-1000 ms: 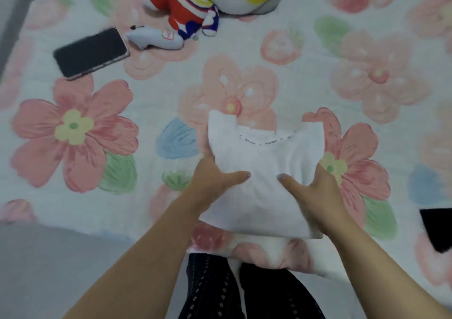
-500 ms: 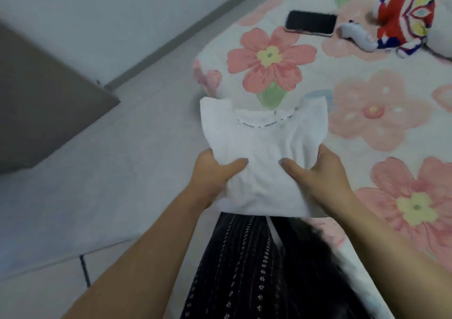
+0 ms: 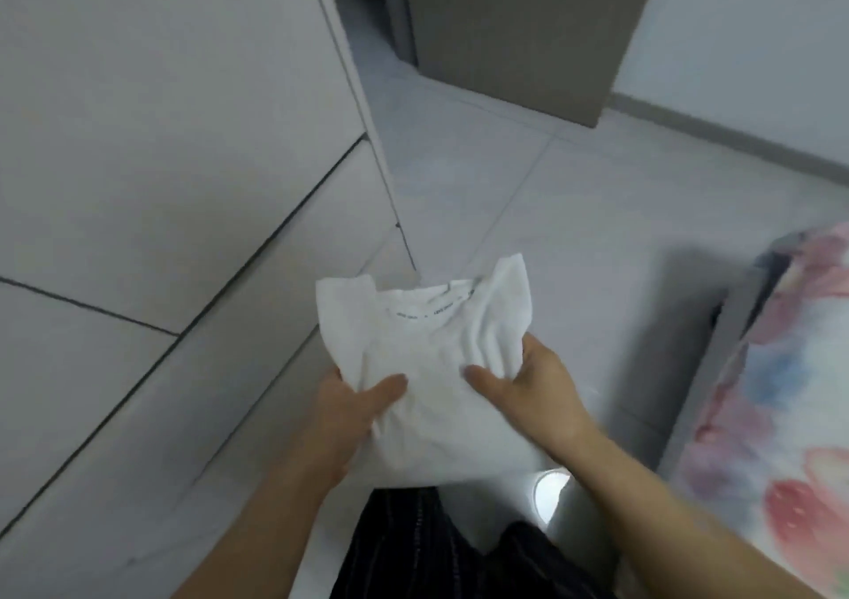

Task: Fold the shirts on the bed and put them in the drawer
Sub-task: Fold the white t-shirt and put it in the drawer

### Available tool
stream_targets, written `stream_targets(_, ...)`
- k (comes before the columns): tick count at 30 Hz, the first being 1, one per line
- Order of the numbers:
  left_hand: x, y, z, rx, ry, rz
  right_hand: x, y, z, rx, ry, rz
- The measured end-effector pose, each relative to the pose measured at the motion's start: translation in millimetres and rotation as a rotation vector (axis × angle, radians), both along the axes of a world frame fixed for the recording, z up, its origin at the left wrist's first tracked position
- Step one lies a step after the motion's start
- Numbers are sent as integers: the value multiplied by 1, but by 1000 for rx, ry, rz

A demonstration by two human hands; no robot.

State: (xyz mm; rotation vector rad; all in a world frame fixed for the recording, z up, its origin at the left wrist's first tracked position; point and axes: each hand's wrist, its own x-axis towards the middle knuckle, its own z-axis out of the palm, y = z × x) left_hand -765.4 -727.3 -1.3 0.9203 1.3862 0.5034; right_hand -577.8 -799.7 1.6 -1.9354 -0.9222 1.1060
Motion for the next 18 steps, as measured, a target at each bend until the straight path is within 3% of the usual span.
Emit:
stream_targets(7,-88,13,-18,-134,-225,295,-100,90,-17,-62,76,428)
stream_targets(12,-72,20,-40,-110,-275,632,-111,130,-32,-82,110,634)
stream_targets(18,-18,21,-49,-63,-364,958,-78,172,-42,-206,331,1070)
